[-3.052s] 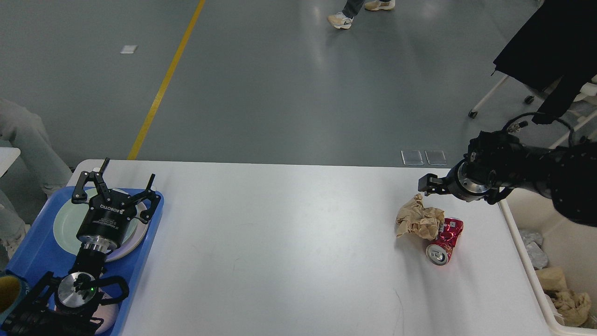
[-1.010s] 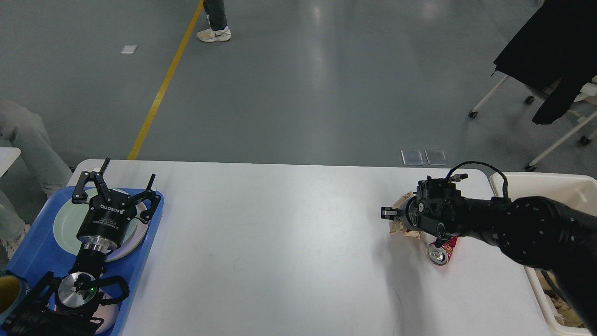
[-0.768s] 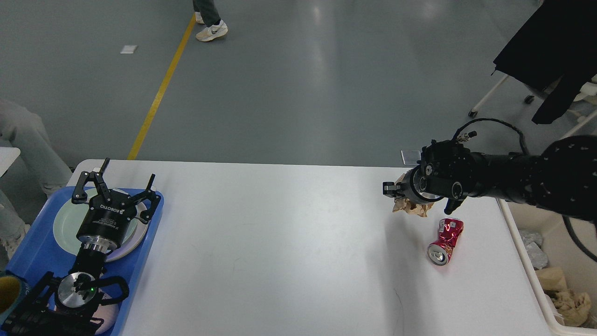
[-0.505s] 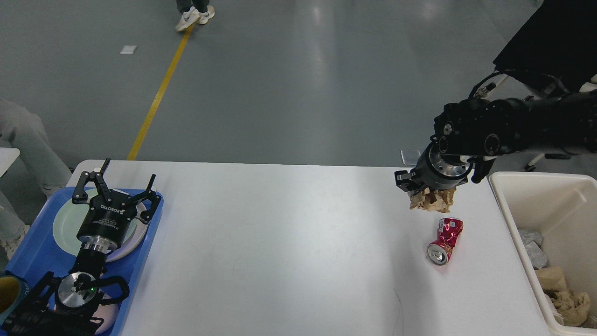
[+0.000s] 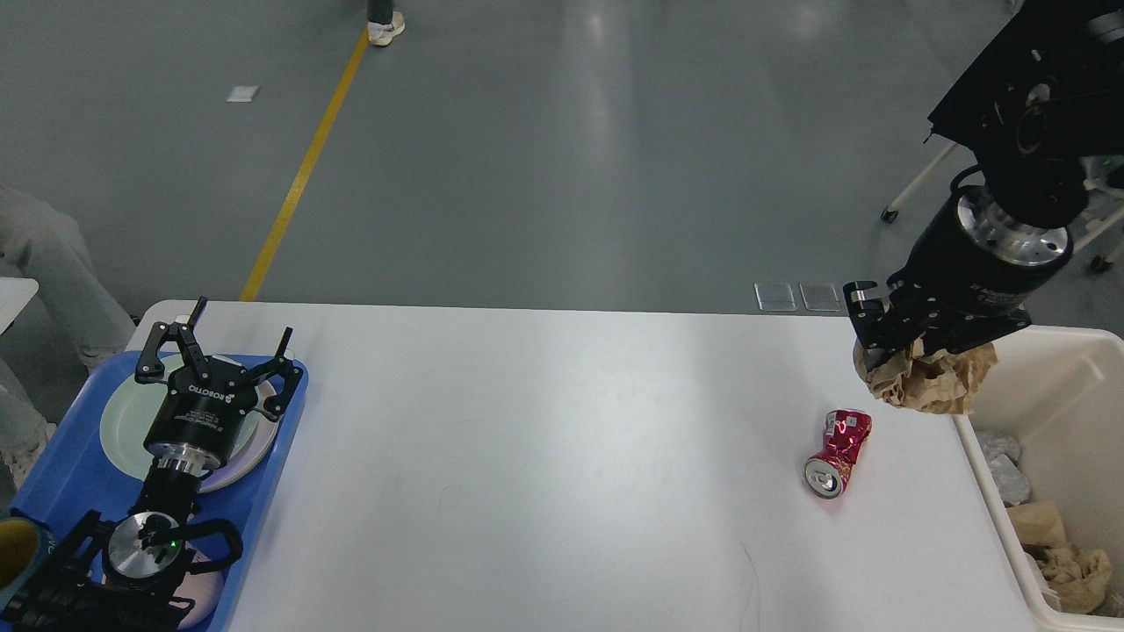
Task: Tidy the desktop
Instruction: 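Carry the paper scrap to the white bin and release it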
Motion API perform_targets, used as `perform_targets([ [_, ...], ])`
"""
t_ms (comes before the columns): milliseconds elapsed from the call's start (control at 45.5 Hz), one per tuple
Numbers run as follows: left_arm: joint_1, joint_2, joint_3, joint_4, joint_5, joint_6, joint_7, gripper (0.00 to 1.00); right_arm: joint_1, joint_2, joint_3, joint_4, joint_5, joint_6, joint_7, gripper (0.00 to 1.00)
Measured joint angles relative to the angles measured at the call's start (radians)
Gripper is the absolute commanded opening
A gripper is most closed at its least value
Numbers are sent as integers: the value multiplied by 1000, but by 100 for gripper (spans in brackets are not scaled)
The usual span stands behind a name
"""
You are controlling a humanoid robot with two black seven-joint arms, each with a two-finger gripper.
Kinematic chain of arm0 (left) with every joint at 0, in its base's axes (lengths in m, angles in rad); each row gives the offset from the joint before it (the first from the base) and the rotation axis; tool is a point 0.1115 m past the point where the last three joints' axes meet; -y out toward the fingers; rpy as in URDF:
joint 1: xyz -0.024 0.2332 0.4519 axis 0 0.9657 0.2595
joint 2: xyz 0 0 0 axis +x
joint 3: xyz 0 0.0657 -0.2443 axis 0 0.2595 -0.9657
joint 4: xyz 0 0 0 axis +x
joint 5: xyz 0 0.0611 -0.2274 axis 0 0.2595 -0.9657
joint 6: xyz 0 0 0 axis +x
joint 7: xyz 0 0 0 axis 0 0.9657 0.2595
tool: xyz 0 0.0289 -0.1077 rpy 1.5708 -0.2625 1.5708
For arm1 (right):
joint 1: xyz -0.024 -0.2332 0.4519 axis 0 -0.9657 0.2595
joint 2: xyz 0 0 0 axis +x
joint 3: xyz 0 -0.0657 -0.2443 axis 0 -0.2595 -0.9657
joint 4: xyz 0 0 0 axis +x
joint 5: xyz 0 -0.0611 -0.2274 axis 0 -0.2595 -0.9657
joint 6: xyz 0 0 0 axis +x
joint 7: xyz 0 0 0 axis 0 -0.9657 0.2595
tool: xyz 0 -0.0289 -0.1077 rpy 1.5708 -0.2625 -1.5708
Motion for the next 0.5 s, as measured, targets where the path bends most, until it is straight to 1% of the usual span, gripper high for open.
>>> perform_targets([
  [329,0,0,0,0,0,0,-1,96,-9,-71,-51,-5,-47,-26,-1,0],
  [395,0,0,-1,0,0,0,-1,96,-30,-108,-63,-10,-79,-38,-1,0],
  [505,0,0,-2,0,0,0,-1,96,-85,-193,-73,-21,-172,-94,-2,0],
])
